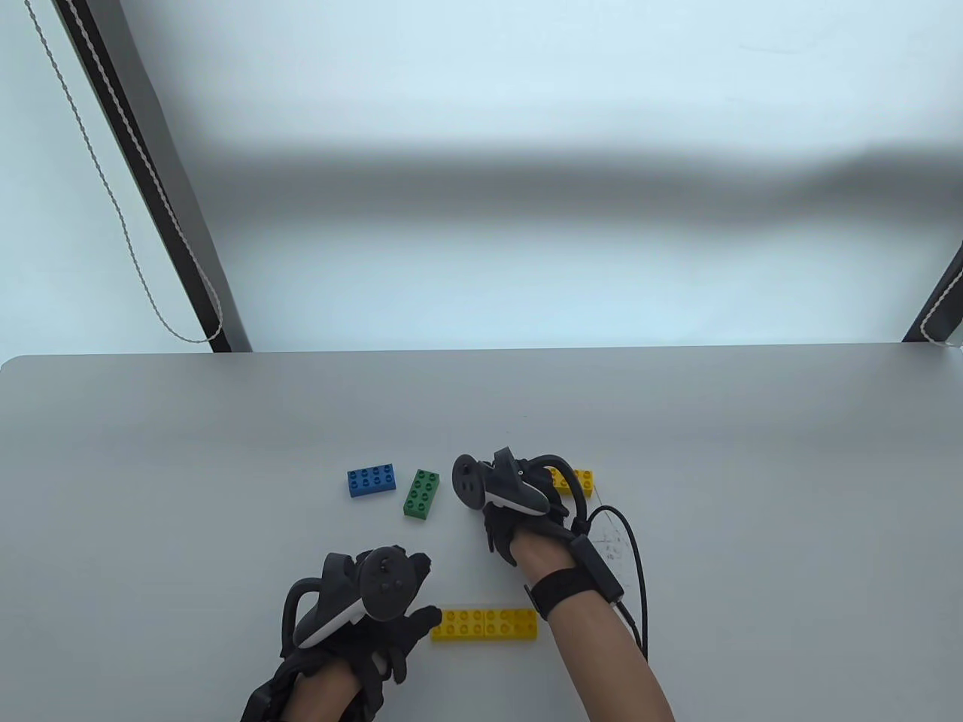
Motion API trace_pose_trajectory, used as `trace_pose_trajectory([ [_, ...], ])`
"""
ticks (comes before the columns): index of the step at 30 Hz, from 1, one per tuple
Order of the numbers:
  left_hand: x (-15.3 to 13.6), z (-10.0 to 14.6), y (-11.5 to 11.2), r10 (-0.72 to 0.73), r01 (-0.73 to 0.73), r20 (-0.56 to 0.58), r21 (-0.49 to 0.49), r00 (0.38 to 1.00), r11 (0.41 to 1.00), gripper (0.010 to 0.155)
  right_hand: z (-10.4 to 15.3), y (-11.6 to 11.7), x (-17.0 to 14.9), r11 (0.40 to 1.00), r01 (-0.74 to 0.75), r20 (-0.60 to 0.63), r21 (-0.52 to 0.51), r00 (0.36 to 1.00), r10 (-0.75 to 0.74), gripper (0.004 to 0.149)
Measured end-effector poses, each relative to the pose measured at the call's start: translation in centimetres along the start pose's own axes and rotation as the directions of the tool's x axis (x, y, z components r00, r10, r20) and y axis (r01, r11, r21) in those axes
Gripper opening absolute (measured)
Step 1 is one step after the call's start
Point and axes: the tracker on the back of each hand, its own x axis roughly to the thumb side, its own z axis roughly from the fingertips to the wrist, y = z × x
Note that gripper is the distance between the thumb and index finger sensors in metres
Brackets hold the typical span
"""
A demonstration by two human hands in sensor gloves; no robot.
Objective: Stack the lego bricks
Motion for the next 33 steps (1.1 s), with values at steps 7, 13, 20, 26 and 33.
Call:
trace_pose_trajectory([
  [7, 0.1, 0.0, -0.3, -0.003, 0.003, 0.002, -0.012, 1.0, 1.0, 0.075, 3.0, -1.3, 0.6, 0.999, 0.008, 0.08, -0.039, 0.997, -0.005, 0.064],
  [13, 0.1, 0.0, -0.3, 0.002, -0.002, -0.002, -0.014, 1.0, 1.0, 0.075, 6.1, -2.2, 1.1, 0.997, 0.037, 0.13, -0.071, 0.991, -0.027, 0.064],
  [20, 0.1, 0.1, -0.4, 0.004, -0.004, -0.004, -0.014, 1.0, 1.0, 0.075, 9.0, -2.9, 1.4, 0.991, 0.098, 0.16, -0.096, 0.984, -0.082, 0.065],
  [26, 0.2, 0.2, -0.4, 0.002, -0.002, -0.001, -0.01, 1.0, 1.0, 0.075, 11.1, -3.0, 1.6, 0.985, 0.139, 0.177, -0.105, 0.977, -0.119, 0.065],
  [33, 0.2, 0.3, -0.4, 0.002, -0.002, 0.004, -0.003, 1.0, 1.0, 0.075, 13.0, -2.6, 1.7, 0.972, 0.201, 0.178, -0.121, 0.968, -0.178, 0.065],
])
